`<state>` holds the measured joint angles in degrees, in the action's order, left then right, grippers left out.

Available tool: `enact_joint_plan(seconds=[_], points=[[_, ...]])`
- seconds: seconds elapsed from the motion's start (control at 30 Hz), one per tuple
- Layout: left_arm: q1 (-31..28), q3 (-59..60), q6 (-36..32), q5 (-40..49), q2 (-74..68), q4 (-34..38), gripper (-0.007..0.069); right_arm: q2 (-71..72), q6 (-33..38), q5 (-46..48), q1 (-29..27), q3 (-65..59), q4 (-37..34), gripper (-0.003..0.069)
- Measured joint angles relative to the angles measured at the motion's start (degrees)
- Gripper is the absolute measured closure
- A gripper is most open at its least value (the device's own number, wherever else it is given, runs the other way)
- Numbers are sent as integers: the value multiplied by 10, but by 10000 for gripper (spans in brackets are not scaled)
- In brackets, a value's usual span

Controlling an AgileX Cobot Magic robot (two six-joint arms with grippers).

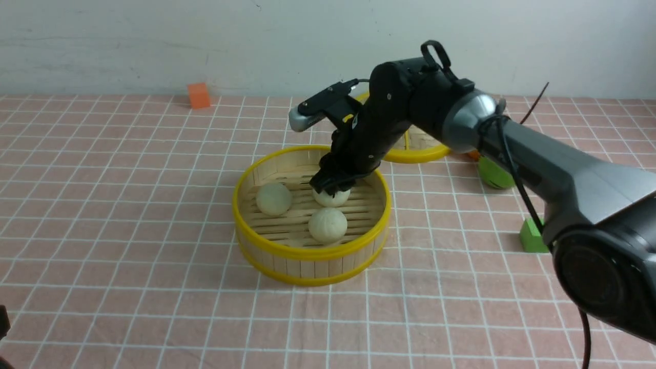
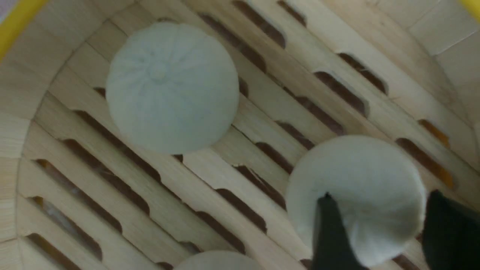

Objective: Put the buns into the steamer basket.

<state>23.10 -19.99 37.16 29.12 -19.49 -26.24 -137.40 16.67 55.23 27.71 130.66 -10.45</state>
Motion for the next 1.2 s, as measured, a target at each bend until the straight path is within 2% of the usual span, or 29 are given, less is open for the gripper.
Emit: enact_joint_plan(seconds=[0.07,0.1,0.17,0.23,0.33,0.37,0.4,0.5,0.6,0.7,0.73,0.77,0.83,0.87,0.9,0.93,1.03,1.2], points=[[0,0,0,0,0,0,638,32,-10,23,-3,-2,0,193],[0,0,0,0,0,0,638,49,-10,34,-5,-2,0,171],[0,0,0,0,0,0,638,89,-10,50,-7,-2,3,156],[0,0,0,0,0,0,638,146,-8,68,-7,-2,16,188],[0,0,0,0,0,0,638,252,-9,83,-7,-2,48,350],[0,0,0,0,0,0,638,267,-11,84,-7,-2,52,379],[0,0,0,0,0,0,638,333,-20,84,-7,-12,72,522],[0,0,0,0,0,0,638,431,-38,67,-7,-62,97,657],[0,0,0,1,0,0,637,550,-75,-3,-7,-190,128,678],[0,0,0,1,0,0,637,672,-118,-141,-7,-389,168,677],[0,0,0,1,0,0,636,680,-121,-152,-7,-404,168,677],[0,0,0,1,0,0,636,743,-151,-251,-7,-536,195,677],[0,0,0,1,0,0,636,787,-178,-299,-7,-608,210,676],[0,0,0,1,0,0,636,850,-219,-362,-7,-730,228,676],[0,0,0,1,0,0,636,856,-223,-366,-7,-755,233,676],[0,0,0,1,0,0,636,913,-260,-395,-7,-850,248,676],[0,0,0,1,0,0,636,984,-307,-418,-7,-989,267,675],[0,0,0,1,0,0,636,1117,-384,-474,-7,-1145,274,672]])
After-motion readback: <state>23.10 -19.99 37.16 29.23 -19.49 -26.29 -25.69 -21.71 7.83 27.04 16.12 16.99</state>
